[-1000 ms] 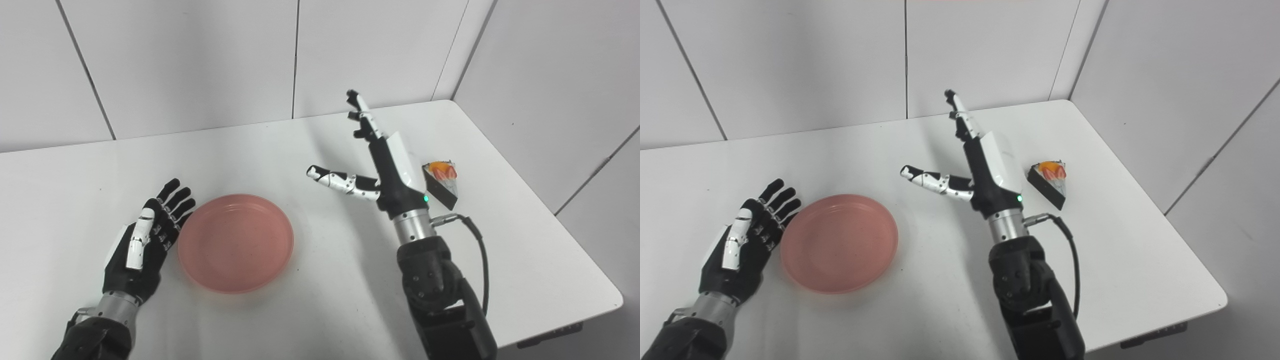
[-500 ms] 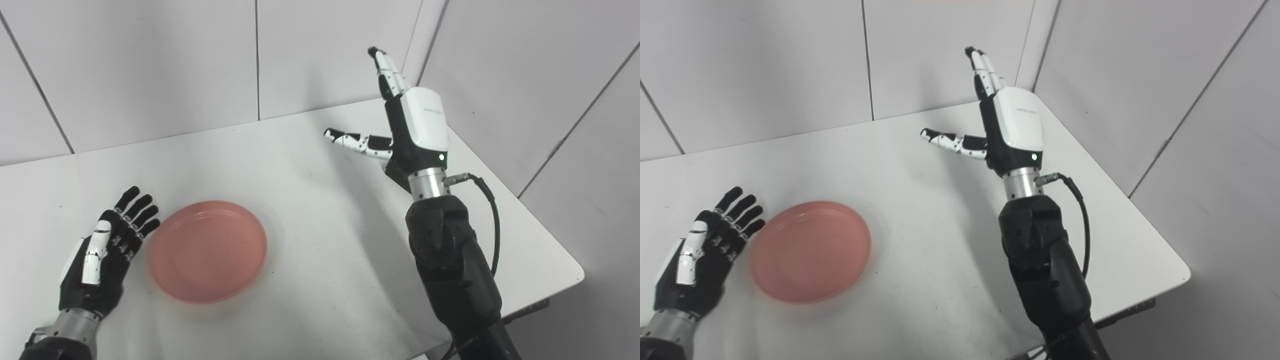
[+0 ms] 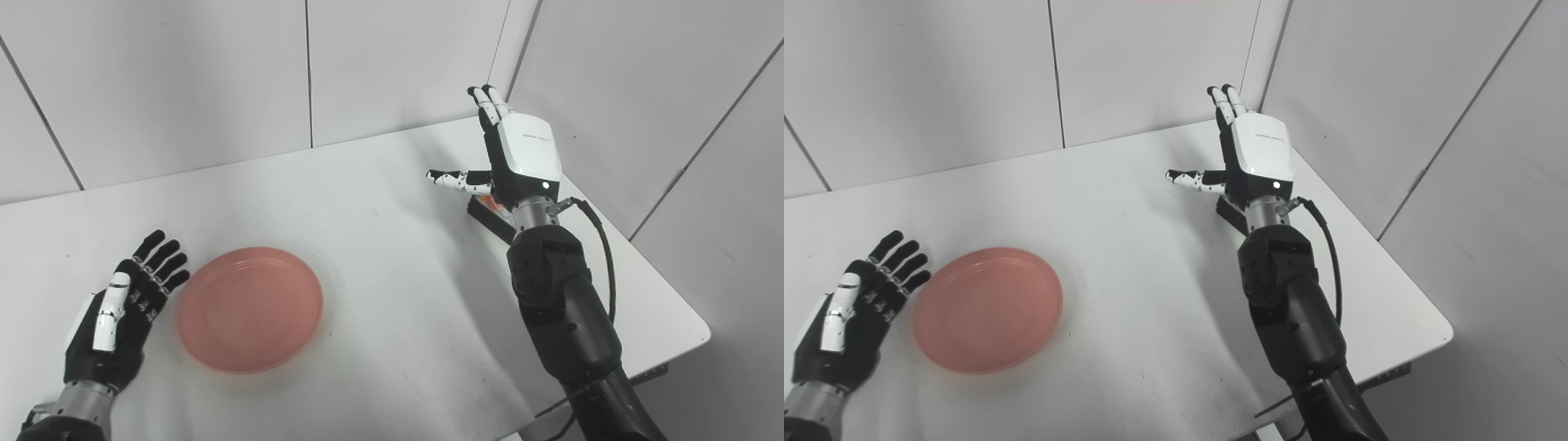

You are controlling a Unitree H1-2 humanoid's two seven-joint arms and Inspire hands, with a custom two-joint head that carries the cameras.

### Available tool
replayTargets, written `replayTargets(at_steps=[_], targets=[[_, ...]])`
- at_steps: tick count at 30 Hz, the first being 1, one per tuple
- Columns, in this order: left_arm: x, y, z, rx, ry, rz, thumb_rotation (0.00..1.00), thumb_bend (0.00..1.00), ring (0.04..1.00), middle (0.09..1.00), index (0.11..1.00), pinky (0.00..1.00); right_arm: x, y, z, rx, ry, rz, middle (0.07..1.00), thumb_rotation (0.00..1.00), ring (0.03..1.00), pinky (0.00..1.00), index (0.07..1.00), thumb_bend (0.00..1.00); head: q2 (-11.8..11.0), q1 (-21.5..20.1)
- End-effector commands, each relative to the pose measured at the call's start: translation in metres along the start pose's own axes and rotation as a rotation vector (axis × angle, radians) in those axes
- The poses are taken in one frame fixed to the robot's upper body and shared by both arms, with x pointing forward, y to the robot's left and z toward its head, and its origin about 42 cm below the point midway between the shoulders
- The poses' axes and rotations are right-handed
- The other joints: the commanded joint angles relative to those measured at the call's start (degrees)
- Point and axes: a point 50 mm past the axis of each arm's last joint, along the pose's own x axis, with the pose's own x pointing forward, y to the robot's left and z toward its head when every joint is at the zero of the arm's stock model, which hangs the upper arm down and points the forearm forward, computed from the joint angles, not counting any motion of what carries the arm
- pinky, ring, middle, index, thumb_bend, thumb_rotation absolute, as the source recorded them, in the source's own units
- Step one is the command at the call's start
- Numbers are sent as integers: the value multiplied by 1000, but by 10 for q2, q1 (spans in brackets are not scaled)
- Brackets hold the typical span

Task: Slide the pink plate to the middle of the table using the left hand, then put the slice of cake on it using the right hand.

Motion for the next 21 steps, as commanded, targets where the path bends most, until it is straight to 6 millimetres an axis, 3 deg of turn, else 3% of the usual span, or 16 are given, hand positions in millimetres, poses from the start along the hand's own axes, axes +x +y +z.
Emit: replayTargets(at_steps=[1,7,13,21], targets=[[-35,7,-45,-34,179,69,920,472,895,903,878,872,17,-16,-2,-28,-7,-53,957,508,886,669,915,846,-1,0],[-36,5,-43,-28,185,75,926,464,895,903,881,871,29,3,-14,-39,4,27,956,536,871,643,912,853,1,8],[-37,5,-43,-22,185,73,950,464,898,904,883,881,37,19,-16,-31,25,83,963,551,884,698,922,875,2,11],[-38,3,-42,-20,187,76,939,467,899,903,878,883,43,25,-22,-50,49,124,965,565,888,721,920,881,4,15]])
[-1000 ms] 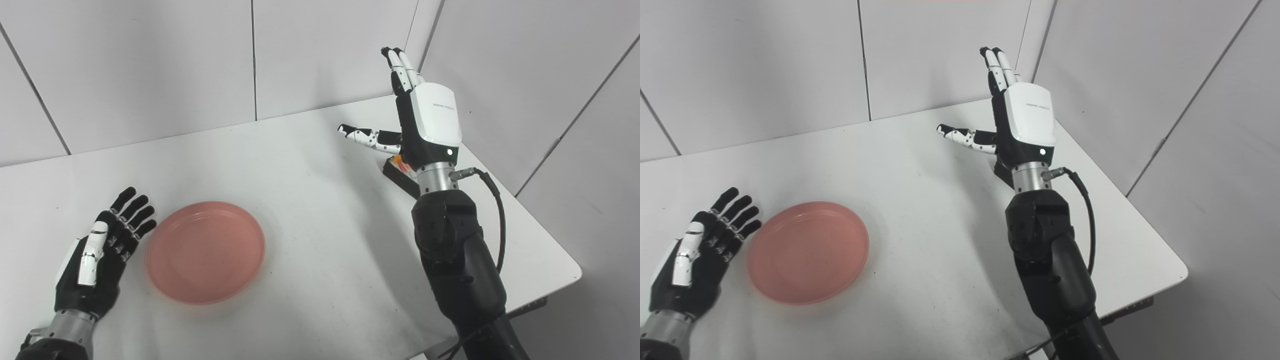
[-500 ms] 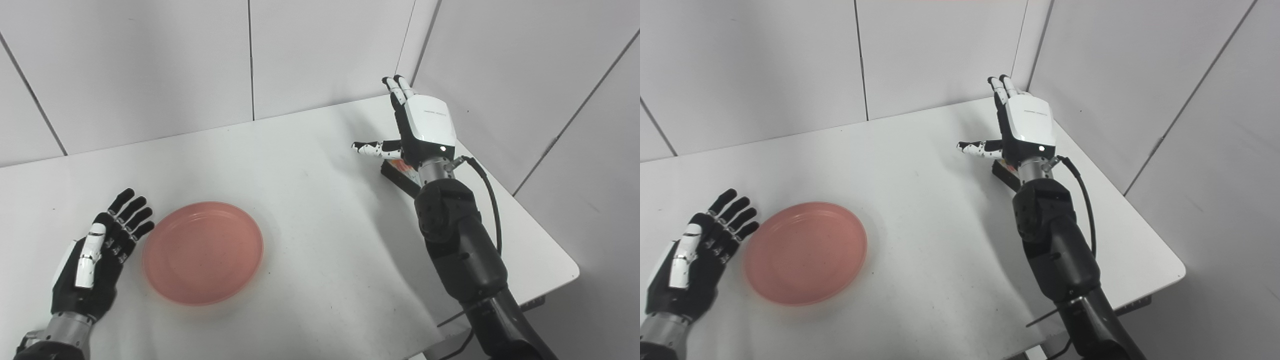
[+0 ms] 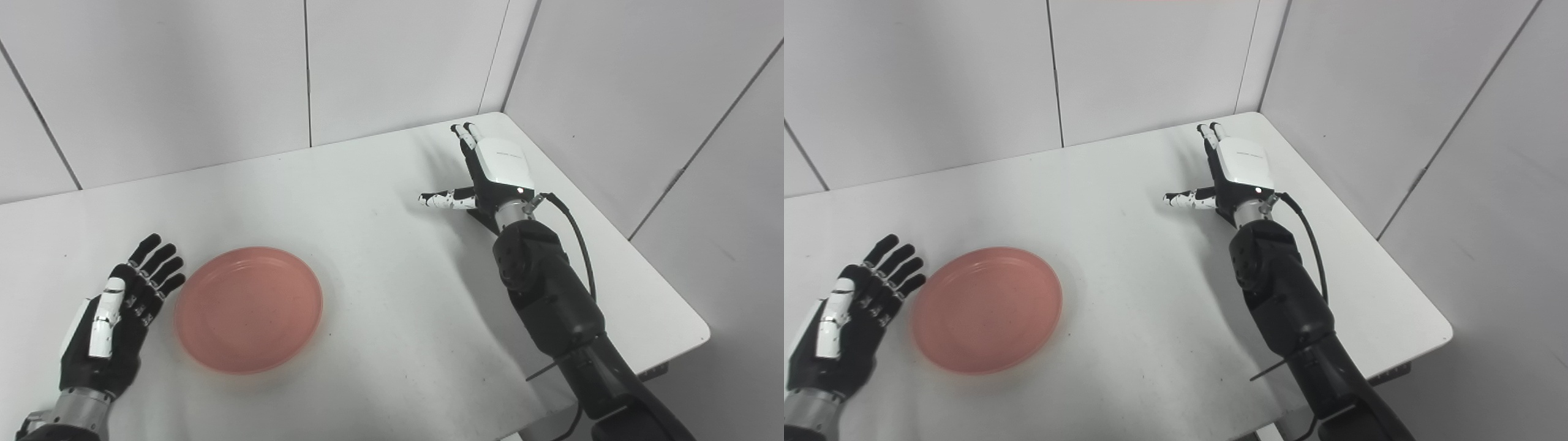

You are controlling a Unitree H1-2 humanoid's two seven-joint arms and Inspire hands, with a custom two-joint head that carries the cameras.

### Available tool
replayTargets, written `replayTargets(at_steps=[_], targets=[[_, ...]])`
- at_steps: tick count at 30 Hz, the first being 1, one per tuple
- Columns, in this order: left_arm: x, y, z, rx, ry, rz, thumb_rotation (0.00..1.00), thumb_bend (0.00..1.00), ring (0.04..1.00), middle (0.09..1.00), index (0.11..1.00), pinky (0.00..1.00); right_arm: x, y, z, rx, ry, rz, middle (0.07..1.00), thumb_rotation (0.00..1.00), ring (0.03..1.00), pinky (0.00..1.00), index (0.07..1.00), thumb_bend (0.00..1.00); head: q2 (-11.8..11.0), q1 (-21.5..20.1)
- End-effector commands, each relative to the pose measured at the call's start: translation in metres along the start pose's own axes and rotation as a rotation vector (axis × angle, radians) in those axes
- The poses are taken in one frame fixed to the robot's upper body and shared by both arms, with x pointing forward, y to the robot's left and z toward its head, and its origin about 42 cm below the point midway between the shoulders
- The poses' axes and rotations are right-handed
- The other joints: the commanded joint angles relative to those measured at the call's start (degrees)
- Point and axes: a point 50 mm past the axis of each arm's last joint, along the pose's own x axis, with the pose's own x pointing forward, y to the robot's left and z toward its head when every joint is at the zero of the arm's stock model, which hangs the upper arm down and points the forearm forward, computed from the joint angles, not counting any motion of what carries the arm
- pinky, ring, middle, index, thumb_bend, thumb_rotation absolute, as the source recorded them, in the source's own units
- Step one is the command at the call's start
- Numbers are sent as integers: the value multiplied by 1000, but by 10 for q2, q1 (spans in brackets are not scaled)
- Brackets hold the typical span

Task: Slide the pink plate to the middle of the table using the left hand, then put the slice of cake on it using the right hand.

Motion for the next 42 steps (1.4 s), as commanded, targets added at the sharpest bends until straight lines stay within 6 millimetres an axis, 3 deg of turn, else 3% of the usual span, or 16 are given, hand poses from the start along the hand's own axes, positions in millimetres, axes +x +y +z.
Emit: replayTargets(at_steps=[1,5,12,17,23,42], targets=[[-31,6,-42,-34,190,66,940,467,899,904,878,884,12,-25,-3,-26,6,-73,965,567,888,721,920,881,1,1],[-32,6,-41,-30,190,66,949,466,904,908,881,893,10,-25,-9,-45,22,-60,973,586,897,728,922,872,2,1],[-31,6,-42,-30,190,62,946,471,905,910,885,892,6,-37,-15,-56,33,-106,980,528,913,758,916,854,2,1],[-31,6,-41,-34,193,66,939,473,902,907,884,890,0,-50,-17,-112,58,-129,984,612,912,758,926,864,2,1],[-31,6,-41,-28,191,65,941,469,901,906,884,888,-7,-59,-24,-114,89,-130,997,631,935,783,936,868,5,-3],[-32,8,-40,-38,191,68,937,461,893,902,880,871,-12,-35,-37,-79,157,-23,987,632,913,758,925,901,9,-6]])
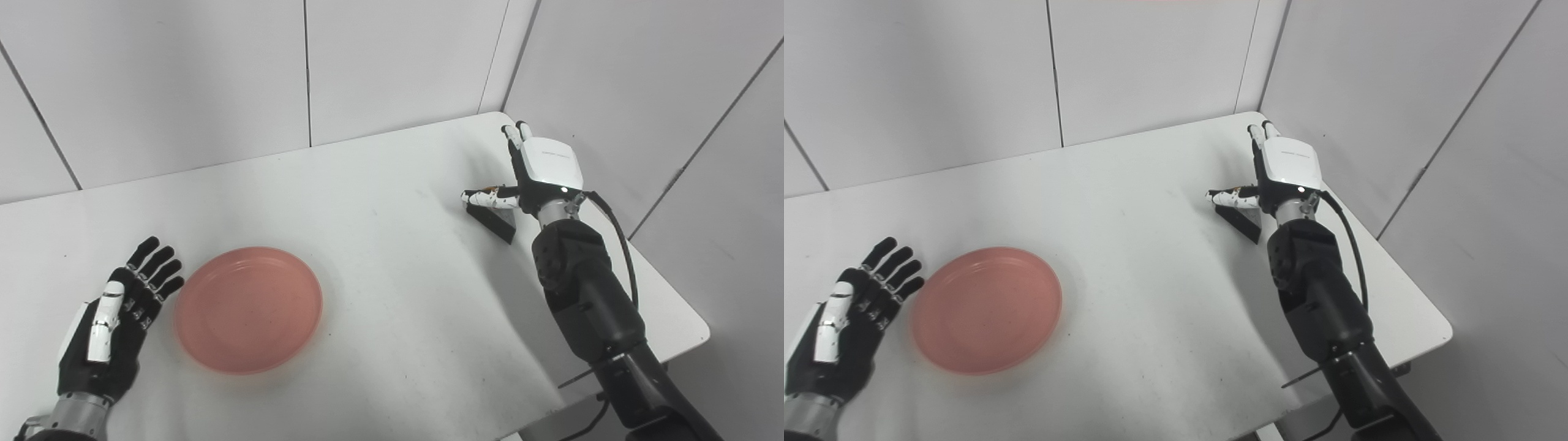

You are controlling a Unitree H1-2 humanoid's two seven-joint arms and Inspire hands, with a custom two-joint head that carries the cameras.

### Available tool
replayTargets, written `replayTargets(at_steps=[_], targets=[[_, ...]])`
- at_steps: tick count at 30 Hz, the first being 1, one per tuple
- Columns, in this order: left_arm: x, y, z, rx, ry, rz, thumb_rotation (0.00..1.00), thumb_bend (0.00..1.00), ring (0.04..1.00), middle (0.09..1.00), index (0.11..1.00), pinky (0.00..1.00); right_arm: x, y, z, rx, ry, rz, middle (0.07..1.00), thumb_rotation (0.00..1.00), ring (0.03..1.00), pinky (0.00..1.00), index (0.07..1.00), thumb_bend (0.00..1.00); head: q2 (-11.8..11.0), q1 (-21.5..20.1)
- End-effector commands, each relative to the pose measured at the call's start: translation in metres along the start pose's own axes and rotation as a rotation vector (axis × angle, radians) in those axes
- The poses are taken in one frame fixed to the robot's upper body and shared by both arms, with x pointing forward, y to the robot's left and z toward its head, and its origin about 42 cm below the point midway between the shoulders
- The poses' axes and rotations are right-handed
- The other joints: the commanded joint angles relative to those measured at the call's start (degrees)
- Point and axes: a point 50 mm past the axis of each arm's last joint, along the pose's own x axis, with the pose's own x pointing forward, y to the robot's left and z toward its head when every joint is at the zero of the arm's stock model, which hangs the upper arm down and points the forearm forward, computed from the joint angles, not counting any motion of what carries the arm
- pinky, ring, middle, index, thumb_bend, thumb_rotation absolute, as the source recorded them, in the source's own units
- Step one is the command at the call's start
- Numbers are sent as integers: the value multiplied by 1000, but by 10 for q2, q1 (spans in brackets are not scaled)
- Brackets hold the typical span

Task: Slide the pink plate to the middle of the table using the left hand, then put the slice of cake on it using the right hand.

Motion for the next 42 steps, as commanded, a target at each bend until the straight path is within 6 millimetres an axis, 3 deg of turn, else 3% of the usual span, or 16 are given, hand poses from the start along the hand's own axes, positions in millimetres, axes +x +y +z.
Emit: replayTargets(at_steps=[1,19,31,37,42], targets=[[-29,8,-40,-42,193,66,938,461,895,903,880,869,7,-13,4,16,0,-40,990,628,918,767,928,899,0,1],[-31,9,-38,-40,191,61,934,469,899,906,884,880,32,15,20,-4,-18,51,991,643,904,781,933,921,6,3],[-32,10,-37,-32,193,59,931,479,903,912,890,880,40,18,5,-12,32,55,987,608,901,782,931,892,10,4],[-32,10,-36,-33,190,54,937,478,906,915,893,885,37,13,-3,7,51,59,978,559,899,752,919,881,13,4],[-33,9,-35,-30,190,53,944,479,906,916,893,882,34,9,-3,70,56,84,917,418,849,645,871,843,14,4]])
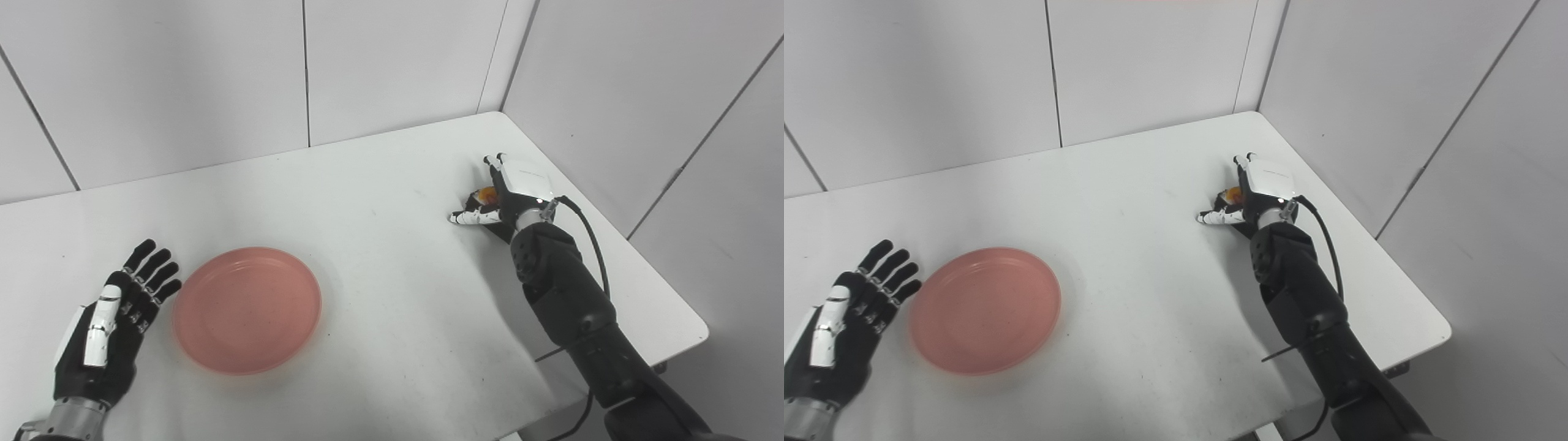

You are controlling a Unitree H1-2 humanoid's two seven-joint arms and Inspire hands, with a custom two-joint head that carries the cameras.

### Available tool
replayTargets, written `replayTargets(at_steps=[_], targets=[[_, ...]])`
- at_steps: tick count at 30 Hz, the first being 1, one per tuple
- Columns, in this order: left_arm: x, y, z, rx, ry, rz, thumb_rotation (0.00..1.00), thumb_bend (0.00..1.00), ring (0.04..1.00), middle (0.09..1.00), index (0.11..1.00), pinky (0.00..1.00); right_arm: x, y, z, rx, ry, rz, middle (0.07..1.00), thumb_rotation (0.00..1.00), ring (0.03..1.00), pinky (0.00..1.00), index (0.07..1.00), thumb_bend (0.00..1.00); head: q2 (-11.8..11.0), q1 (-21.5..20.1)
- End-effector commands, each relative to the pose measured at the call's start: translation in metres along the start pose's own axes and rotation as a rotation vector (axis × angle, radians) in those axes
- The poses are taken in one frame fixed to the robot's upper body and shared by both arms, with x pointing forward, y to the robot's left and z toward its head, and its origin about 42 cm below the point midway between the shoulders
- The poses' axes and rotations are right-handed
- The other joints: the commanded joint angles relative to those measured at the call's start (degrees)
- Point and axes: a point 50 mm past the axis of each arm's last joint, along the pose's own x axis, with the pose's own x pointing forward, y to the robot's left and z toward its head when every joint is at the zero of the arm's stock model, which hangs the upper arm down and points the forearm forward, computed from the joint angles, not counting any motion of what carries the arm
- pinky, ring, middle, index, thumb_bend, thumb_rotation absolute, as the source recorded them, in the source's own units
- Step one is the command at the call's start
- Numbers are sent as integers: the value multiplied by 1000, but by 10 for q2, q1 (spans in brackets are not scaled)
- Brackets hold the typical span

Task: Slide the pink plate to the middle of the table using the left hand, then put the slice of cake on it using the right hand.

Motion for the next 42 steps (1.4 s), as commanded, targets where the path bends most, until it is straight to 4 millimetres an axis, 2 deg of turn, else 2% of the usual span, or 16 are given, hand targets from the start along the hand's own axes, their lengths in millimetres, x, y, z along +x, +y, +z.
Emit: replayTargets(at_steps=[1,4,6,7,8,9,10,11,14,23,29,35,42], targets=[[-27,9,-35,-32,188,53,944,479,906,916,893,881,3,-24,1,27,-2,-54,908,393,844,648,862,837,0,0],[-27,8,-35,-35,188,56,939,478,904,913,892,879,4,-23,2,46,1,-45,842,297,791,626,823,812,0,1],[-27,8,-35,-35,187,55,940,477,905,913,892,881,5,-23,2,62,2,-31,747,226,686,555,776,788,0,2],[-27,8,-34,-35,186,54,940,478,904,913,892,881,5,-23,2,69,1,-23,645,167,576,477,725,755,1,2],[-27,7,-34,-37,186,55,940,478,904,913,892,882,7,-21,2,78,4,-5,635,161,565,469,720,751,2,3],[-27,7,-34,-38,186,57,936,476,902,911,891,876,8,-21,2,85,6,7,527,113,445,375,673,720,2,3],[-27,7,-34,-42,184,57,934,474,901,910,891,873,9,-18,1,93,11,23,486,105,401,341,624,671,2,3],[-27,6,-33,-45,184,57,931,470,901,910,891,870,10,-17,0,98,14,34,477,126,394,334,533,566,2,3],[-27,6,-33,-38,185,56,940,469,900,909,890,870,13,-12,-2,124,21,60,462,129,390,331,494,523,2,4],[-26,5,-33,-46,189,63,937,467,896,905,884,856,17,-5,-4,110,40,107,446,127,375,310,486,513,1,7],[-26,3,-34,-46,183,59,932,467,893,901,881,849,16,-8,-5,119,41,105,463,130,382,310,488,512,1,12],[-24,0,-34,-43,183,62,932,467,892,901,879,848,3,-28,5,164,-22,27,463,127,375,301,487,510,-2,22],[-20,-12,-35,-24,187,69,938,483,898,906,885,856,-34,-72,51,189,-213,-99,478,125,385,299,490,508,-7,59]])
